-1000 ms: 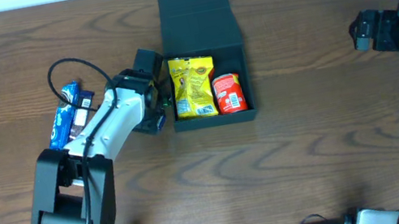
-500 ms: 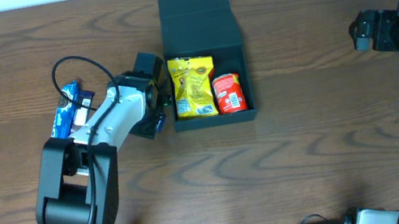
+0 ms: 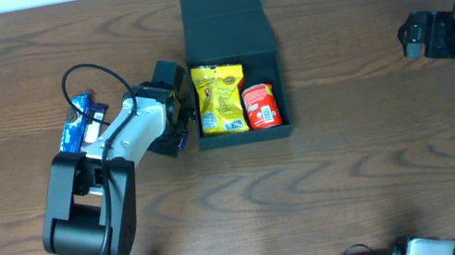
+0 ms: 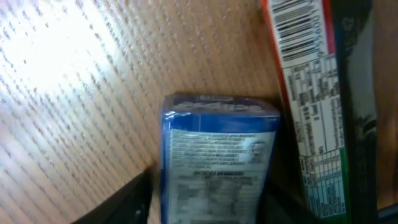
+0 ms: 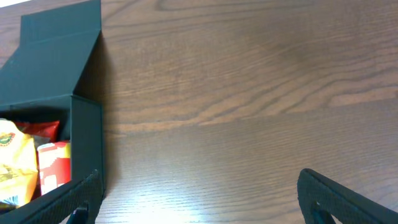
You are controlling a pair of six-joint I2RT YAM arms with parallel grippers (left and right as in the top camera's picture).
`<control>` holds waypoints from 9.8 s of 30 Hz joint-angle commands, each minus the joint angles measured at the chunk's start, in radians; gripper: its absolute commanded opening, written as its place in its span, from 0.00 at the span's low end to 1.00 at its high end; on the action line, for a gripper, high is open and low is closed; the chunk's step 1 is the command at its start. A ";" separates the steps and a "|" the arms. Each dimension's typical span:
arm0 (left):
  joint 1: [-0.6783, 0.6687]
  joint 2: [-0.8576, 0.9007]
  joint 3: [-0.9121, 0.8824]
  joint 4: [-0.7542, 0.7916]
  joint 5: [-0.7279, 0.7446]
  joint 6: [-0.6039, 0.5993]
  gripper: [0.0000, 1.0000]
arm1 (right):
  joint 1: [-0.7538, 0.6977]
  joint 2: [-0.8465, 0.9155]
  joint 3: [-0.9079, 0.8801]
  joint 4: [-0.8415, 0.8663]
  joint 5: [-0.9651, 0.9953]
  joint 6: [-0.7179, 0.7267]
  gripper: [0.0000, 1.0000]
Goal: Pack container
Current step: 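Grasp the blue Eclipse mints box with the left gripper, then carry the Eclipse box into the black box and lower it, then release the mints and move the left gripper to the Oreo pack, then grasp the blue Oreo pack with the left gripper, then carry the Oreo pack into the box on top of the items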
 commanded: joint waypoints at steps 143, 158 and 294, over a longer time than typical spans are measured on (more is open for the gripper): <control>-0.165 0.095 0.726 0.019 -0.026 0.760 0.06 | -0.007 -0.001 -0.007 0.000 -0.041 0.016 0.99; 0.138 -0.011 0.710 -0.521 -0.165 0.876 0.06 | -0.003 -0.001 -0.007 0.007 -0.053 0.016 0.99; 0.652 -0.101 0.156 0.261 0.270 1.439 0.06 | 0.049 -0.001 -0.158 0.098 -0.071 0.105 0.99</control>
